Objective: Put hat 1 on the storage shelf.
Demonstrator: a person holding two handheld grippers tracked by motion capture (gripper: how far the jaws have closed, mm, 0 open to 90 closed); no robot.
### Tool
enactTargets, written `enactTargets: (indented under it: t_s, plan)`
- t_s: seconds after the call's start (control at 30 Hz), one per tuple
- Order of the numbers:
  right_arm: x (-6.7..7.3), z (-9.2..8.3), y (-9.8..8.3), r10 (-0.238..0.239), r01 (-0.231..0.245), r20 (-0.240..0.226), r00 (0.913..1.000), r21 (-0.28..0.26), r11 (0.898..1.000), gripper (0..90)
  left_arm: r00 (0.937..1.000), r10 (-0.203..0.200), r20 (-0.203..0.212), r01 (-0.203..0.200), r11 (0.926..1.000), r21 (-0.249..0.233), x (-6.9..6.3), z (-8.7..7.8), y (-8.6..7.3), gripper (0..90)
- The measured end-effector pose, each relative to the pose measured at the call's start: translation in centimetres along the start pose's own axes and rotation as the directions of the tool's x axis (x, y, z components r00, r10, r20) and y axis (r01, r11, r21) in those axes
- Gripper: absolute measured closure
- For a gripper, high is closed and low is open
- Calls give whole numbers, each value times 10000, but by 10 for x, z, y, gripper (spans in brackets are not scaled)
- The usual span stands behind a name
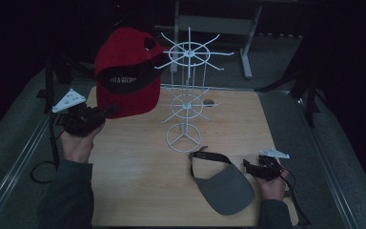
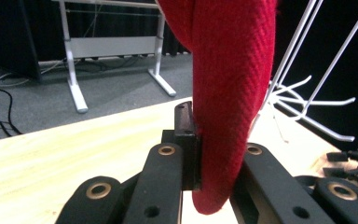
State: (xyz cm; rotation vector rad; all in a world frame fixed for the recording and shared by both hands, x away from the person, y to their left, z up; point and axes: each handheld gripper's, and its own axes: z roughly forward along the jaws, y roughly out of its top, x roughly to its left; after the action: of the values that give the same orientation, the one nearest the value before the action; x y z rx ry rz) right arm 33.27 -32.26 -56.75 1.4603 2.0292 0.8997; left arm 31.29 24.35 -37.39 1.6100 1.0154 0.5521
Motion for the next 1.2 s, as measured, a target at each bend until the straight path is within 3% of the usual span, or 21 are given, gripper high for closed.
enactTargets:
  t_s: [0.17,0.37,0.63,0.8,0.93,1.2]
  plan:
    - [0,0,0,-9,9,7,10000,-3,10000,277,10000,7,41,-7,10000,75,3,6,-13,855]
    - [0,0,0,-16,16,5,10000,-18,10000,276,9997,202,-98,-197,9985,516,3,16,-31,852]
    - [0,0,0,22,-22,5,10000,-9,10000,277,9998,-30,182,20,9986,526,3,22,-52,843]
    - [0,0,0,-21,21,10,10000,-13,10000,277,9996,-58,272,50,9996,281,3,19,-53,728]
    - [0,0,0,-20,20,10,10000,-11,10000,276,10000,53,37,-54,9993,359,4,14,-53,620]
    - [0,0,0,-22,22,6,10000,-7,10000,277,9991,295,-297,-273,9969,731,7,12,-60,562]
